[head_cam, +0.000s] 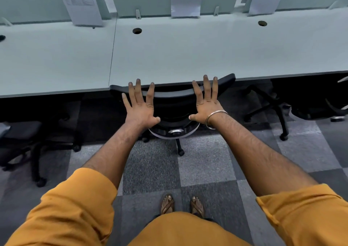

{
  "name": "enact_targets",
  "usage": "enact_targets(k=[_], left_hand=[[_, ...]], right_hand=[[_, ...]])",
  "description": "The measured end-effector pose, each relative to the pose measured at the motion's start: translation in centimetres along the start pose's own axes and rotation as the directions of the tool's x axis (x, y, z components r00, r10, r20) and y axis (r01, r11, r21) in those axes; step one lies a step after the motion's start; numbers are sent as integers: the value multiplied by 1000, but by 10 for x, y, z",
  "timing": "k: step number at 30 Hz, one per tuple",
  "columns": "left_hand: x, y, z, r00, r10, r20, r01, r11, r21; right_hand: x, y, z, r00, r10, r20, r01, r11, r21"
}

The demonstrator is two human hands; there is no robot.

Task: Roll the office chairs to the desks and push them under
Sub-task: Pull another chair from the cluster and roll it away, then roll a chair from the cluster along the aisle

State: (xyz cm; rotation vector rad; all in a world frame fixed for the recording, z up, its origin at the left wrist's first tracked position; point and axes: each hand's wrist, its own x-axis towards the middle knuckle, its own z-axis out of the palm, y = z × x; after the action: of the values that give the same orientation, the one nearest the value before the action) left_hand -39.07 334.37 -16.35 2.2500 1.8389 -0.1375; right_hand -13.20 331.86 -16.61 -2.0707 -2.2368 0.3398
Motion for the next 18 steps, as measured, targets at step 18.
enact_targets(k=[18], left_hand=[[-117, 24, 74, 995, -12, -98, -4, 986, -165]], right_hand=[[-91, 6, 55, 996, -58, 70, 32, 945, 325]])
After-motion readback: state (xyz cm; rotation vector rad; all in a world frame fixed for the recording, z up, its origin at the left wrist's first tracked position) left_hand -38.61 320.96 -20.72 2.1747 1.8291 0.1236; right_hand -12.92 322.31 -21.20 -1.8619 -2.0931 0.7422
